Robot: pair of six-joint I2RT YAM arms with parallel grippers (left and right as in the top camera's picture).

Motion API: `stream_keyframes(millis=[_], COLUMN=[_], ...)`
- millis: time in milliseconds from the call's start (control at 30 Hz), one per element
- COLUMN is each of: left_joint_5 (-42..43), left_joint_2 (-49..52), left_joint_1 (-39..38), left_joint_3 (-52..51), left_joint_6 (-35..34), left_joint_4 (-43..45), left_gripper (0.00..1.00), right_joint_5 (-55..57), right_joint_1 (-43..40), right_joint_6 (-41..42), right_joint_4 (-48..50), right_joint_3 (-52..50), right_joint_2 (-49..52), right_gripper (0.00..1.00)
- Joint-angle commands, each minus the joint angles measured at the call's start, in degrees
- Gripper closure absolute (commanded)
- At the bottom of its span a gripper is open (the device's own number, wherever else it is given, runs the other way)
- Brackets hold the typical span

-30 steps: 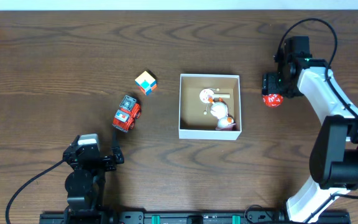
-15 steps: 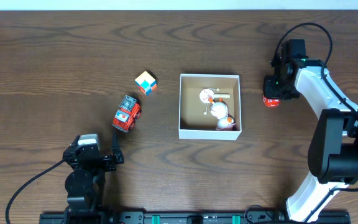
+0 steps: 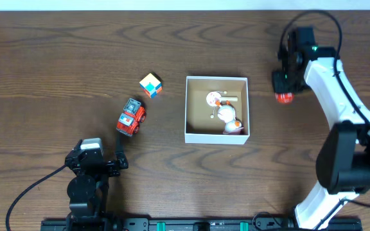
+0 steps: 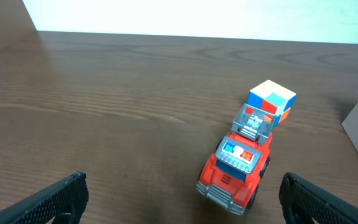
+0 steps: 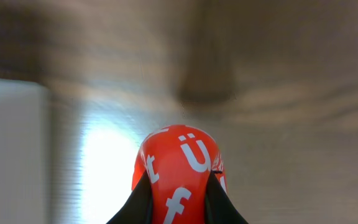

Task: Pack container
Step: 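Move the right gripper to the red lettered ball and grasp it, then carry the red ball left over the box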

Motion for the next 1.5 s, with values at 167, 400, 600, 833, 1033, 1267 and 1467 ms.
stream_keyframes(millis=[167, 400, 600, 833, 1033, 1267, 1467], left_joint_5=[0.3, 0.3, 0.3, 0.3, 0.3, 0.3, 0.3], left_joint_2=[-0.3, -0.3, -0.3, -0.3, -0.3, -0.3, -0.3], left_joint_1=[0.3, 0.3, 0.3, 0.3, 0.3, 0.3, 0.3], left_joint_3=[-1.0, -1.0, -1.0, -1.0, -1.0, -1.0, -1.0], left_joint_6=[0.8, 0.8, 0.8, 0.8, 0.8, 0.8, 0.8], left_joint_4=[-1.2, -1.2, -1.2, -1.2, -1.2, -1.2, -1.2], left_gripper=[0.02, 0.02, 0.02, 0.02, 0.02, 0.02, 0.02], right_joint_5=[0.3, -11.2, -12.2, -12.2, -12.2, -12.2, -12.1], right_joint_1=[8.1, 13.2, 15.8, 16.1, 16.1, 16.1, 16.1], right_joint_6=[-7.5, -10.6, -10.4, -10.2, -10.0, -10.1, -10.1], right_joint_4=[0.6, 0.0, -0.2, -2.4, -2.4, 3.7, 10.1], right_joint_3=[10.6, 10.4, 8.5, 5.5, 2.3, -3.6, -7.6], right_joint_2=[-9.3, -10.1, -8.3, -5.5, -5.2, -5.2, -5.2], right_gripper=[0.99, 0.99, 0.99, 0.99, 0.99, 0.98, 0.81])
